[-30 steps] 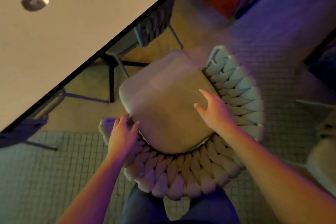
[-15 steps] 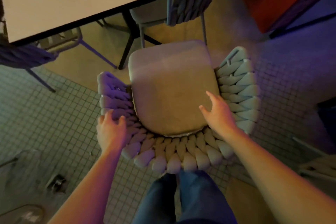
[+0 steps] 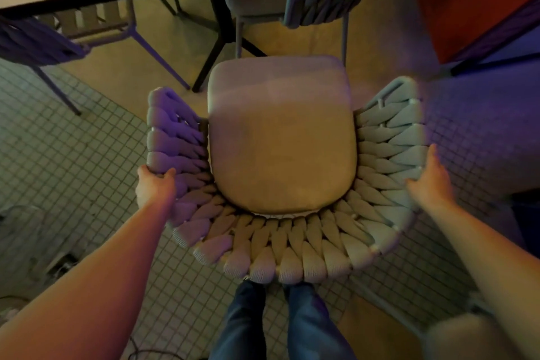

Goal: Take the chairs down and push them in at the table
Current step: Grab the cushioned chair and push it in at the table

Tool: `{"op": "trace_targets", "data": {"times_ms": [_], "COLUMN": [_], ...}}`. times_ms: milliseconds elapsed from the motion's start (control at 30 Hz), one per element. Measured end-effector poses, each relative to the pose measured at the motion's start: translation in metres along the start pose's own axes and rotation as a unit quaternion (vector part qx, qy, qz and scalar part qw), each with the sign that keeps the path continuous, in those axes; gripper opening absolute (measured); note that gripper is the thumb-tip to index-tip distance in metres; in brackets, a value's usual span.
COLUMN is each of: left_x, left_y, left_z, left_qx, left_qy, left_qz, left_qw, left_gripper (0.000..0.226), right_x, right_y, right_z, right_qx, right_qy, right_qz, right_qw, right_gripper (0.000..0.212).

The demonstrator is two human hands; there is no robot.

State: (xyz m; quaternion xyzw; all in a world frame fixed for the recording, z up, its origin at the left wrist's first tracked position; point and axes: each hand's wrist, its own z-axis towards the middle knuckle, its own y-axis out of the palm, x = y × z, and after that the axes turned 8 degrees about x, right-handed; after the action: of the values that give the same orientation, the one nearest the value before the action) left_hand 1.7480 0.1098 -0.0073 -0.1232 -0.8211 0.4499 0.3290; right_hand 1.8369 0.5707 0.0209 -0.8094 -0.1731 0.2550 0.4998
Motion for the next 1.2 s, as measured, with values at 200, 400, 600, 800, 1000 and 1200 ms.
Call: {"op": "trace_targets", "data": {"times_ms": [200, 400, 600, 800, 1000, 1200], "left_x": [-0.002, -0.013, -0.024, -0.014, -0.005, 0.0], "left_y": [-0.001, -0.023, -0.046, -0.048, -0.047, -0.047], "left_z": [0.007, 0.018, 0.048, 0.069, 0.085, 0.096], "left_qx": [-0.002, 0.015, 0.036, 0.051, 0.054, 0.055], "left_qy": [-0.003, -0.018, -0.035, -0.03, -0.043, -0.037], "left_qz": [0.021, 0.047, 0.064, 0.058, 0.048, 0.053], "left_qw": [1.0, 0.999, 0.997, 0.997, 0.996, 0.996], "left_gripper": [0.039, 0.041, 0.043, 0.044, 0.043, 0.043], "right_x": [-0.005, -0.027, -0.068, -0.097, -0.131, -0.149], "right_y": [0.004, 0.01, 0.025, 0.03, 0.029, 0.032], "right_z": [0.002, -0.005, -0.011, 0.004, 0.027, 0.038], "right_qx": [0.015, 0.002, -0.004, -0.015, -0.02, -0.017], "right_qy": [0.012, -0.018, -0.059, -0.053, -0.081, -0.089], "right_qz": [-0.029, -0.006, 0.001, 0.015, -0.01, -0.016], "right_qw": [0.999, 1.0, 0.998, 0.998, 0.996, 0.996], "right_gripper": [0.087, 0.085, 0.086, 0.088, 0.087, 0.087]}}
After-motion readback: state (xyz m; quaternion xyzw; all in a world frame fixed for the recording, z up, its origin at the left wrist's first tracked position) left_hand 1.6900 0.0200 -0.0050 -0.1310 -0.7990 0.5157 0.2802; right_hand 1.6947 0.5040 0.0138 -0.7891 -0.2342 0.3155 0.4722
